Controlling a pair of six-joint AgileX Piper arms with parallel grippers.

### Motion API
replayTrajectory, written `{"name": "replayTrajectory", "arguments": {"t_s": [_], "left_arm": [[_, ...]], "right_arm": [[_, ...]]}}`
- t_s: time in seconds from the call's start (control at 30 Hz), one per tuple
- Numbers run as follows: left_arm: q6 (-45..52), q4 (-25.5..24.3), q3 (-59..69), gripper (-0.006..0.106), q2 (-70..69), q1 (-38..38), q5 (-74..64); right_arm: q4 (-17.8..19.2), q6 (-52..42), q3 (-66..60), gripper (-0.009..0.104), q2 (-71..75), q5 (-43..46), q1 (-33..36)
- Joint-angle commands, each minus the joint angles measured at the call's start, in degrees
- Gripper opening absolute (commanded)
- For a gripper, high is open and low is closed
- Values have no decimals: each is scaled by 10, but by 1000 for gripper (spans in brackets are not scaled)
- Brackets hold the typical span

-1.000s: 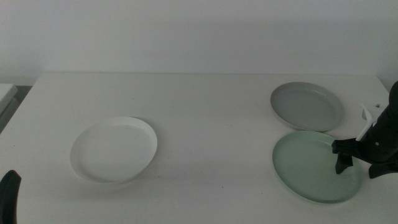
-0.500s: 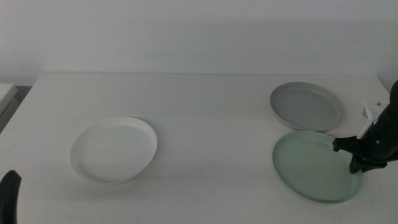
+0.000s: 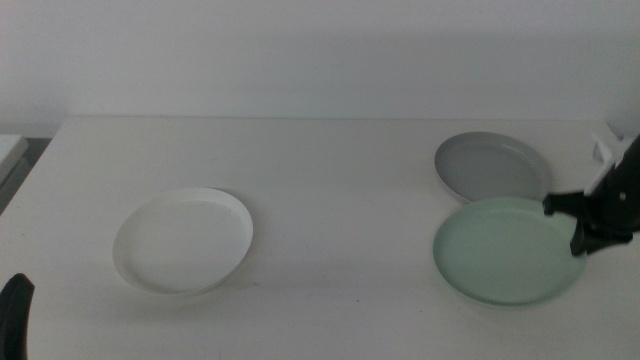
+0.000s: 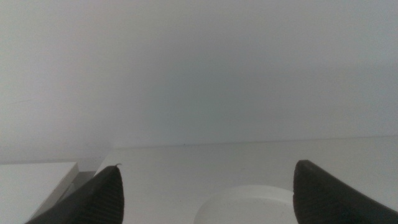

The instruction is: Stack the three bowls on top of each other.

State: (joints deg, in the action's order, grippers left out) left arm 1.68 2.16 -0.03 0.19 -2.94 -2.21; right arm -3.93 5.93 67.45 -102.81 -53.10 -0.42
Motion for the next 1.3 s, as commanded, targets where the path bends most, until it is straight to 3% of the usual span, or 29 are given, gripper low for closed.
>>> {"name": "replayTrajectory", "arguments": {"t_s": [0.0, 0.5, 0.63, 0.93, 1.27], "left_arm": [[-2, 1, 0, 94, -2, 0, 7], [-1, 1, 0, 94, -2, 0, 7], [-1, 1, 0, 94, -2, 0, 7], [0, 1, 0, 94, -2, 0, 7], [-2, 1, 0, 94, -2, 0, 7]], "right_arm": [[-20, -17, 24, -3, 14, -31, 2], [-85, 3, 199, -3, -87, -47, 155], [-87, 5, 255, -3, -134, -58, 187], [-110, 7, 291, -3, -193, -55, 211], [-113, 3, 291, -2, -211, -45, 211]]}}
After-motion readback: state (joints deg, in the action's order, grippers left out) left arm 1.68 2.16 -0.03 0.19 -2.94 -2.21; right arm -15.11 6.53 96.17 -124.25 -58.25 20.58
